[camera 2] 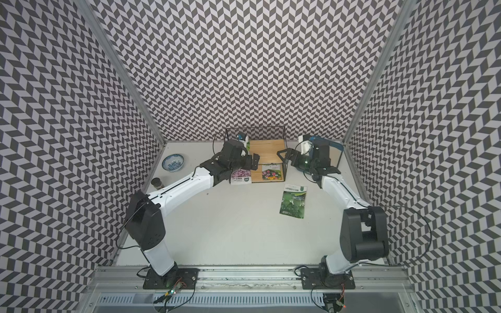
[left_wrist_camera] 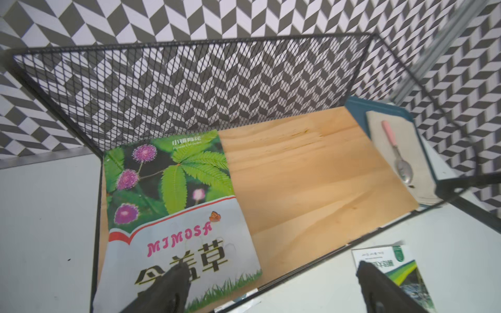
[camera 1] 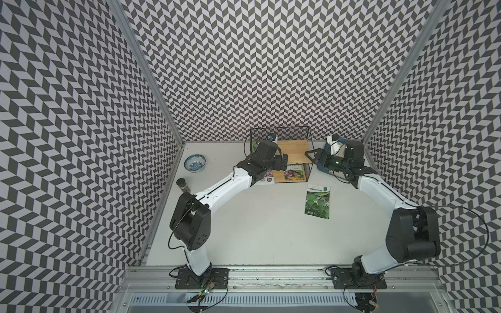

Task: Take the seed bag off the shelf
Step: Adjust the seed packet on the shelf.

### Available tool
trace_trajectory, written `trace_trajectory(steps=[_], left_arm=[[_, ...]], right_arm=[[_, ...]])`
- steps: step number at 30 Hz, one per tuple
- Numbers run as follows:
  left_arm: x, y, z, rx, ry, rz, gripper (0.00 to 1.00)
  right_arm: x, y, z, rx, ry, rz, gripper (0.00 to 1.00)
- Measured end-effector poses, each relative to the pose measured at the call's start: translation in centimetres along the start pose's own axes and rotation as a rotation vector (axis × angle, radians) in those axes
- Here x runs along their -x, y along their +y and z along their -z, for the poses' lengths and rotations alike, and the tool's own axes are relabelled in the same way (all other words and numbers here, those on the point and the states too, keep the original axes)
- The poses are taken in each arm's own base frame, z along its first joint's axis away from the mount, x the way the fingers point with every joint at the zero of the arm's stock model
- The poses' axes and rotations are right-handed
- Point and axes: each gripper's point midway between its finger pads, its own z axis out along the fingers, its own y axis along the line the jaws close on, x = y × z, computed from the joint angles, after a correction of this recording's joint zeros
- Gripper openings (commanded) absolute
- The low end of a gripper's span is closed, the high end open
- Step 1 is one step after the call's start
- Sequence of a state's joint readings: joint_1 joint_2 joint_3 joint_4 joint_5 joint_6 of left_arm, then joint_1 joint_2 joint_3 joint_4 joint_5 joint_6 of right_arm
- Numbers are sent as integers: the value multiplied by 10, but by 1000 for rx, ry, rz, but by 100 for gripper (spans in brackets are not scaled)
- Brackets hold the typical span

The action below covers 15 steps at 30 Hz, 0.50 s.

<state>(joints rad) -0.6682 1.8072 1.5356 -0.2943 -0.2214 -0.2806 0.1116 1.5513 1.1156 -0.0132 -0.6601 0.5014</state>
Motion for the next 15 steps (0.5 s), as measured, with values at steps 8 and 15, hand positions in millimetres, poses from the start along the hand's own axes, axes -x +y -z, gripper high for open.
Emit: trace_trajectory(steps=[8, 15], left_arm=[[-9, 17, -32, 141, 45, -35, 100], [-13, 17, -38, 121, 62, -36, 100]], right_arm=[[-3, 2, -4, -15, -1, 8, 100], [-5, -1, -5, -25, -1, 7, 100]])
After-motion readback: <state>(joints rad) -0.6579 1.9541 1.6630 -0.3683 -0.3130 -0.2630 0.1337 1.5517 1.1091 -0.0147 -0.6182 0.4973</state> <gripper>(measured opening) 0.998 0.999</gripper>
